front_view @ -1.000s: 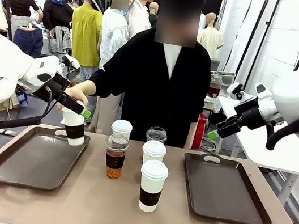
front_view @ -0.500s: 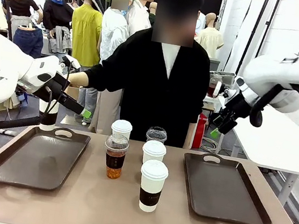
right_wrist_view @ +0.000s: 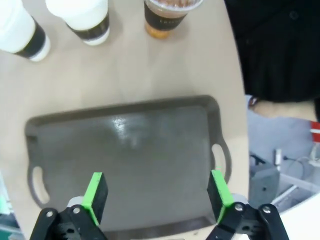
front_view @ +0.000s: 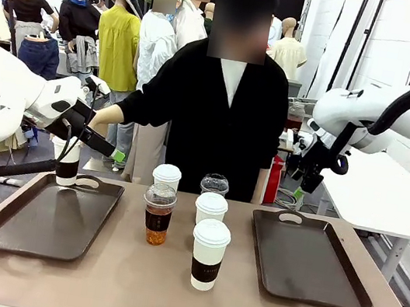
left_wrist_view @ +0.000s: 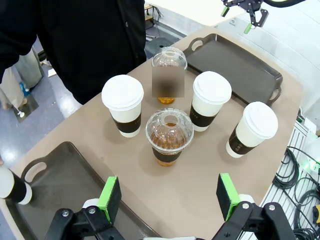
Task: Distribute the coffee onto the tray.
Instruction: Pick up one iced Americano and place it on the right Handle tray.
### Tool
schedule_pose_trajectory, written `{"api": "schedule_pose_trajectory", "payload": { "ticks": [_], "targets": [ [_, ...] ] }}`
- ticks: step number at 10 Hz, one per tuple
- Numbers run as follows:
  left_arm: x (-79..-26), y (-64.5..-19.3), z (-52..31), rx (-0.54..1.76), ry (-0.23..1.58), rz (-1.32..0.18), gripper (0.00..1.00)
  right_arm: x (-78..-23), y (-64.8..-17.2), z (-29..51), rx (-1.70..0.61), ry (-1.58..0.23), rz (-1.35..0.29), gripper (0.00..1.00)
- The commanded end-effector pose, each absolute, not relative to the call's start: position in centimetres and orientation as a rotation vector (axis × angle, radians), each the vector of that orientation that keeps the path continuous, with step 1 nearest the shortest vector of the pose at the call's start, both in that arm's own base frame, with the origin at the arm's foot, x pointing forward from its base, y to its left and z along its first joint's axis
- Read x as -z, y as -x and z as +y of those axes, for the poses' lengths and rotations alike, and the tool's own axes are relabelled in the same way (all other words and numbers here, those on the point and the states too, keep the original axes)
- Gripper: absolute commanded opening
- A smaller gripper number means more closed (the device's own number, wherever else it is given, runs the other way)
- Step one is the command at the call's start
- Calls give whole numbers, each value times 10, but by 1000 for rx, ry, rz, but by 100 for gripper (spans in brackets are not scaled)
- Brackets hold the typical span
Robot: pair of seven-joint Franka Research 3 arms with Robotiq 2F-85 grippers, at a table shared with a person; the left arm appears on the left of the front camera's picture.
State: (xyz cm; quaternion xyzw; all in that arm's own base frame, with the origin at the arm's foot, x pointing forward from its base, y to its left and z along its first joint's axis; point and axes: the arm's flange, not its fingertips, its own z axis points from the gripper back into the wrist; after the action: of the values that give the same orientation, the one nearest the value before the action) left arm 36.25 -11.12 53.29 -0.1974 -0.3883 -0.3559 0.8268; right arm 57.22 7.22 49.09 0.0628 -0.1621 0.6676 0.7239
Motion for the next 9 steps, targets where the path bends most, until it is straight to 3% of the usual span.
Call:
{"api": "schedule_pose_trajectory", "payload": {
  "ticks": [1, 9],
  "targets": [
    [-532, -363, -110, 755, 425, -820, 100, -489, -586, 72, -1509, -134, -296, 100],
    [-532, -363, -110, 755, 425, -820, 100, -479, -583, 71, -1489, -124, -318, 100]
  ]
}}
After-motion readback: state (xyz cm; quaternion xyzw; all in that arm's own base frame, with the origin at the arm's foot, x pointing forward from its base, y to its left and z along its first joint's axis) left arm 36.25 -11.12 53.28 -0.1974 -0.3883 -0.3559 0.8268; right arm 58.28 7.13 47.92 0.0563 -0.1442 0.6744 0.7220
